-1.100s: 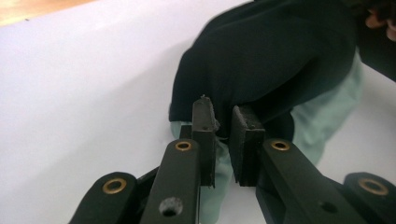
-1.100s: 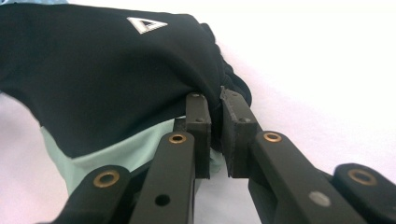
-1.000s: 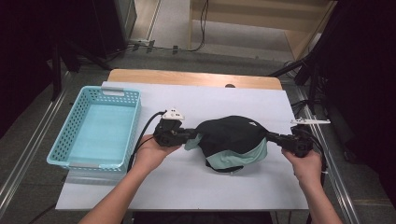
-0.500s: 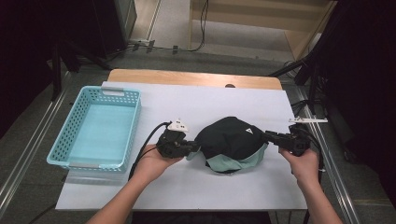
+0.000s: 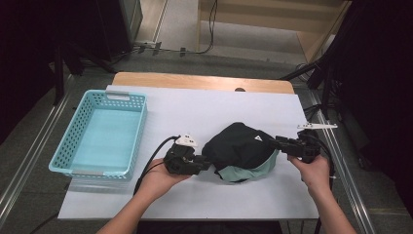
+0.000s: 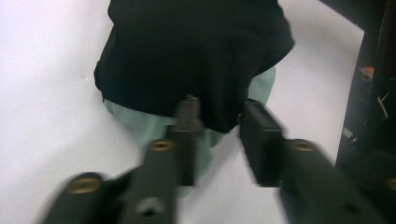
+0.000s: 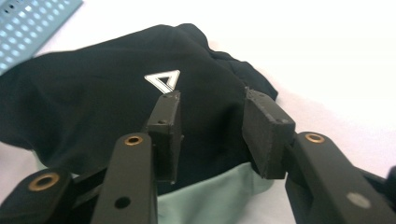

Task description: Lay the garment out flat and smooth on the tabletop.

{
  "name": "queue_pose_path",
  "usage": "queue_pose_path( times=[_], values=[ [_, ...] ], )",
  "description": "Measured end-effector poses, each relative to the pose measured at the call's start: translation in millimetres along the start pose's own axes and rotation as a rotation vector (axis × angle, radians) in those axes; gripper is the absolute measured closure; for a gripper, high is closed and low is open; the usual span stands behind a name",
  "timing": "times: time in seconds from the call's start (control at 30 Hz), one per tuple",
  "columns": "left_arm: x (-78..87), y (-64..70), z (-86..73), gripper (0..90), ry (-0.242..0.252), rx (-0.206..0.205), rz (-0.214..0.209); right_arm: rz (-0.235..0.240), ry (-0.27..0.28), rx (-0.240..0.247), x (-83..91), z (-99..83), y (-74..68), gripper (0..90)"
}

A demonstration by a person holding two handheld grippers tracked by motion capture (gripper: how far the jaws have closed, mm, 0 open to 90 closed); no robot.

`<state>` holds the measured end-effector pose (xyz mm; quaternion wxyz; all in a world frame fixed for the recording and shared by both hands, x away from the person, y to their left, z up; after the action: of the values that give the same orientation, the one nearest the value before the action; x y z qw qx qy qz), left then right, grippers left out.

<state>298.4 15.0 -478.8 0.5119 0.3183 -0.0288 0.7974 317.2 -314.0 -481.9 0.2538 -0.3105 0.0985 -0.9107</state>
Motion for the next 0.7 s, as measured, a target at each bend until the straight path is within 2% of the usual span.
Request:
queue_pose_path(
  times=[0.1, 0.17, 0.27, 0.37, 0.47, 0.57, 0.7],
  values=[
    [4.5, -2.5, 1.7, 55.5, 0.014, -0.005, -0.004, -0.012, -0.011, 0.011, -1.0, -1.8, 1.2, 54.0],
    [8.6, -4.3, 3.5, 52.4, 0.020, 0.018, -0.016, -0.012, -0.010, 0.008, -1.2, -2.1, 1.8, 52.8],
    [14.4, -8.5, 7.1, 46.8, 0.053, 0.031, -0.019, -0.019, -0.005, 0.014, -1.0, -2.5, 3.3, 49.8],
    [18.2, -18.9, 9.2, 43.4, 0.071, 0.073, 0.004, -0.024, 0.002, 0.017, -0.3, -3.2, 4.3, 47.6],
    [15.2, -29.5, 5.5, 43.0, 0.032, 0.081, 0.051, -0.027, -0.002, 0.017, -0.3, -4.7, 5.0, 46.5],
    [10.5, -36.6, 2.4, 43.0, 0.014, 0.091, 0.046, -0.026, -0.007, 0.021, -0.3, -6.7, 4.9, 45.9],
    [7.1, -40.4, 4.4, 42.9, 0.019, 0.069, 0.054, -0.032, -0.008, 0.019, 1.8, -9.8, 5.2, 45.2]
  ],
)
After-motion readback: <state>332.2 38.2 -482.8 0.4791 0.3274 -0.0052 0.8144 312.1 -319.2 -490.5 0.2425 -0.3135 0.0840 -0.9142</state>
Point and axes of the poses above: each handheld gripper's, and its own axes: x roughly backward along the jaws, z roughly out of its top, y roughly to its right, the point moved 5 cm from there along -x, roughly forward along the jaws, and after that the axes turned 10 degrees about y, right-handed, at the moved point
